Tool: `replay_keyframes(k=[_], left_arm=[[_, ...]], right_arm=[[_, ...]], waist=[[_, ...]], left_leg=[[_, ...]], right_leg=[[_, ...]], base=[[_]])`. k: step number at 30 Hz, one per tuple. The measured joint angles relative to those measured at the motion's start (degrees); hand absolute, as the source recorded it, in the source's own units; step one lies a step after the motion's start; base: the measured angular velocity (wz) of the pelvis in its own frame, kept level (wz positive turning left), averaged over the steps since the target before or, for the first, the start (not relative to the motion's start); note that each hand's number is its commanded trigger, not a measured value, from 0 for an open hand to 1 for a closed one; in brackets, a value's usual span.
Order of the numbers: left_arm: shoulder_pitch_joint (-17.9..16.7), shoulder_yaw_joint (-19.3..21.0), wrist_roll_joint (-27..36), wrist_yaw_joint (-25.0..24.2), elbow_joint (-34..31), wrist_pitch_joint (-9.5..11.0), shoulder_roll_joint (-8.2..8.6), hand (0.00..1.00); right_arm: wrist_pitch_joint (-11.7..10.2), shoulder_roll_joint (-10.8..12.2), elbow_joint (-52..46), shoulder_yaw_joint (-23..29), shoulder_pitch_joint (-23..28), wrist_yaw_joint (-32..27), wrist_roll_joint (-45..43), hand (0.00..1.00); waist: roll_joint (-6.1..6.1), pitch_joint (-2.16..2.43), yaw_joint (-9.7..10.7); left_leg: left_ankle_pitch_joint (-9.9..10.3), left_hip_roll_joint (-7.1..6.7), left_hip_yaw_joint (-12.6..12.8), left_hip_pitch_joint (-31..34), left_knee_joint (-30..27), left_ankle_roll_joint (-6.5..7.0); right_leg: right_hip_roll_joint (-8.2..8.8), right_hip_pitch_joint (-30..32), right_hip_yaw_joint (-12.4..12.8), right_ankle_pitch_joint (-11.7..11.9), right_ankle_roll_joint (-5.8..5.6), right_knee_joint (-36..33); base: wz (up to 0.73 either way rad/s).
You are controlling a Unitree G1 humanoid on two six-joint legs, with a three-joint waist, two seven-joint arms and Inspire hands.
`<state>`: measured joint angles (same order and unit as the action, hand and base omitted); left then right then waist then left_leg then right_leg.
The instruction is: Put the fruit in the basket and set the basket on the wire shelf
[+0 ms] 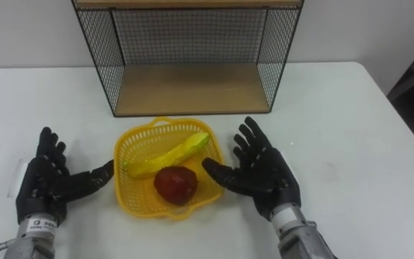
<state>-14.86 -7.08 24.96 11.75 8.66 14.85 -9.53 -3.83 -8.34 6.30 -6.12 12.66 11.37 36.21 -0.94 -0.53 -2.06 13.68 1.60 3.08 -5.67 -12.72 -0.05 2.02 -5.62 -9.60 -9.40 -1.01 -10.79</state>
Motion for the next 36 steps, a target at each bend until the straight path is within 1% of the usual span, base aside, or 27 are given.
replay_keyframes(k=[4,9,13,19,28,32,36], left_arm=[[0.0,0.2,0.5,-1.2,0.4,0.3,-0.02,0.00],[0.0,0.2,0.5,-1.4,0.8,0.6,0.07,0.00],[0.0,0.2,2.1,-2.4,0.7,0.6,-0.04,0.00],[0.0,0.2,1.9,-2.6,0.7,0.7,0.00,0.00],[0.0,0.2,2.0,-2.6,0.7,0.7,0.00,0.00],[-0.1,0.2,2.0,-2.6,0.8,0.7,-0.12,0.00],[-0.2,0.2,1.9,-2.6,0.8,0.7,-0.18,0.00]], right_arm=[[0.0,0.1,0.1,0.0,0.0,0.0,0.0,0.00],[0.0,0.1,0.1,-0.3,0.0,0.0,0.0,0.00],[0.0,0.1,0.1,-0.8,0.0,0.0,0.0,0.00],[0.0,0.1,0.1,-2.6,0.0,0.0,-0.1,0.00],[0.0,0.1,2.3,-2.7,-0.1,0.0,-0.1,0.00],[0.0,0.1,2.3,-2.7,-0.1,-0.1,-0.1,0.00],[0.0,0.1,2.3,-2.7,-0.1,-0.5,-0.1,0.00]], waist=[[-0.10,0.03,0.0],[-0.12,0.02,0.0],[-0.08,0.03,0.0],[-0.08,0.04,-0.1],[-0.02,0.03,-0.1],[0.08,0.09,-0.1],[0.39,0.24,-0.1]], left_leg=[[0.0,0.00,0.0,0.0,0.0,0.00],[0.0,0.00,0.0,-0.1,0.0,0.00],[0.0,0.00,0.0,0.0,0.1,0.00],[0.0,0.00,0.0,0.0,0.0,0.00],[0.0,0.00,0.0,0.0,0.0,0.00],[0.0,0.00,-0.1,0.0,0.5,0.00],[0.0,0.00,0.0,-0.1,0.6,0.00]], right_leg=[[0.01,0.0,0.0,0.0,0.00,-0.1],[0.01,0.0,0.0,0.0,0.00,-0.1],[0.02,0.0,0.0,0.0,0.00,-0.1],[0.02,0.0,0.0,0.0,0.00,-0.1],[0.01,0.0,-0.1,0.0,0.00,-0.1],[-0.01,-0.1,-0.1,0.0,0.00,0.0],[-0.03,-0.1,-0.1,0.0,0.00,0.1]], base=[[0.00],[0.00],[0.00],[0.00],[0.00],[0.00],[0.00]])
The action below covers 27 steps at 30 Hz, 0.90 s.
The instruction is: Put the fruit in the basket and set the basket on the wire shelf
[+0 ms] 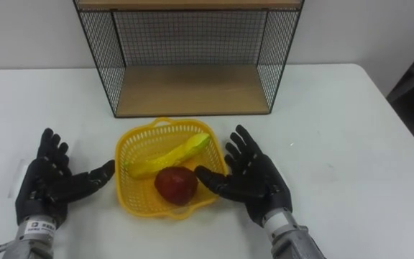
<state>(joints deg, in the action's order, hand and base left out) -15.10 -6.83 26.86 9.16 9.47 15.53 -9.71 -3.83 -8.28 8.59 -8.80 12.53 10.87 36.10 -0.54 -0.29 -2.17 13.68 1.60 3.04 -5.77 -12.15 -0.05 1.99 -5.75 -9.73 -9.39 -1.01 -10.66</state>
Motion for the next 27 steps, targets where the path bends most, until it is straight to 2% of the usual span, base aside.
replay_keyframes(k=[6,18,27], left_arm=[[-0.4,0.1,-0.1,0.0,0.1,0.0,0.03,0.00],[-0.7,0.6,-0.1,0.2,0.1,0.4,0.05,0.00],[-0.8,1.1,-0.2,0.3,0.0,-0.1,0.09,0.00]], right_arm=[[-0.1,0.0,0.0,0.0,0.0,-0.1,-0.4,0.00],[-0.4,-0.4,0.0,0.0,0.1,-0.2,-0.4,0.00],[-0.4,-0.3,0.0,0.2,0.1,-0.2,-0.1,0.00]], waist=[[0.45,-0.13,0.0],[0.77,-0.06,0.1],[0.93,0.07,0.1]], left_leg=[[0.0,0.01,0.1,-0.9,0.6,-0.01],[0.0,0.04,0.1,-0.9,0.7,-0.01],[0.0,0.04,-0.1,-1.0,0.6,-0.01]], right_leg=[[-0.06,-0.5,0.1,0.0,0.00,0.1],[-0.10,-0.4,0.2,0.0,0.00,0.1],[-0.10,-0.5,0.3,0.0,0.00,0.0]], base=[[-0.01],[0.00],[0.00]])
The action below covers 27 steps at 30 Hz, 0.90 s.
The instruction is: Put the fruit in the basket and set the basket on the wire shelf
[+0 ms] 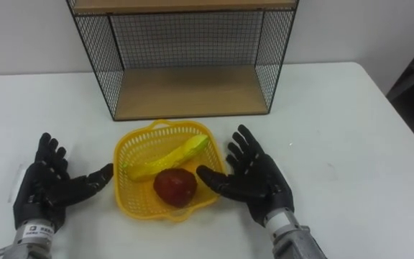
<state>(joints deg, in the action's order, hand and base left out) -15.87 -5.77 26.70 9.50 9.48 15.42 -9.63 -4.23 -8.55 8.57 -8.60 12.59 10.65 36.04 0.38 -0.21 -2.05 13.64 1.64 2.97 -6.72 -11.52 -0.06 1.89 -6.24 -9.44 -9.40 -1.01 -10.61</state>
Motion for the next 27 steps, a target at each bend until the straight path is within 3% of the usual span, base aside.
replay_keyframes(k=[9,27], left_arm=[[0.0,1.1,-0.2,0.3,0.0,-1.2,0.22,0.00],[0.0,1.2,0.4,0.8,-0.9,-1.8,-0.04,0.00]], right_arm=[[-0.1,0.2,-0.1,2.3,0.0,0.0,0.0,0.00],[-0.2,0.1,-0.3,2.3,0.1,0.5,-0.2,0.00]], waist=[[0.35,-0.16,0.0],[0.26,-0.11,0.1]], left_leg=[[0.0,0.00,-0.1,-0.8,0.2,0.00],[0.0,0.01,0.0,-0.7,0.2,0.00]], right_leg=[[-0.01,-0.8,0.0,0.0,-0.01,0.0],[-0.01,-0.7,0.1,0.0,-0.01,0.0]], base=[[0.00],[0.00]])
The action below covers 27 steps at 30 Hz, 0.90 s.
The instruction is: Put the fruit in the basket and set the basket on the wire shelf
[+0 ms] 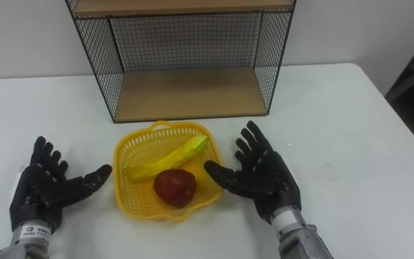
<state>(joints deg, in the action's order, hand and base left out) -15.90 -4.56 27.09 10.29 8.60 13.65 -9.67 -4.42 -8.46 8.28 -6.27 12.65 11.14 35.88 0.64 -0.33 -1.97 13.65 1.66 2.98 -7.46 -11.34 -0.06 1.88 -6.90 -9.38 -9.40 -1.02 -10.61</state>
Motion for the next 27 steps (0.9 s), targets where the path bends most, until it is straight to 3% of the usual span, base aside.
replay_keyframes(k=[7,11,17,27], left_arm=[[-0.1,-0.1,2.8,-4.6,-5.3,-1.0,0.26,0.00],[-0.1,-0.2,4.0,-8.1,-5.8,-1.3,0.60,0.00],[-0.1,-4.0,12.9,-13.3,-5.9,-3.0,0.81,0.00],[0.0,-6.4,13.9,-17.3,-6.4,-3.2,1.48,0.00]], right_arm=[[0.0,0.0,1.2,-0.3,0.1,2.3,0.0,0.00],[0.0,0.5,1.2,-0.4,0.5,2.8,-0.3,0.00],[0.0,0.5,1.2,-2.0,0.4,3.5,0.2,0.00],[0.0,1.2,1.2,-3.8,0.4,4.6,0.2,0.00]], waist=[[-0.94,0.24,0.1],[-1.31,0.06,0.3],[-1.41,0.01,0.4],[-1.33,-0.36,0.5]], left_leg=[[0.0,0.02,0.1,-0.1,-0.1,0.00],[0.0,0.01,0.1,0.1,-0.1,0.01],[0.0,0.01,0.1,0.3,-0.3,0.01],[0.0,0.02,0.1,0.3,-1.1,0.02]], right_leg=[[0.02,0.0,0.0,0.0,0.00,0.0],[0.05,0.0,-0.1,0.0,0.00,0.0],[0.05,0.1,-0.1,0.0,0.00,0.0],[0.05,0.0,0.0,0.0,0.01,-0.1]], base=[[0.00],[0.00],[0.00],[0.00]])
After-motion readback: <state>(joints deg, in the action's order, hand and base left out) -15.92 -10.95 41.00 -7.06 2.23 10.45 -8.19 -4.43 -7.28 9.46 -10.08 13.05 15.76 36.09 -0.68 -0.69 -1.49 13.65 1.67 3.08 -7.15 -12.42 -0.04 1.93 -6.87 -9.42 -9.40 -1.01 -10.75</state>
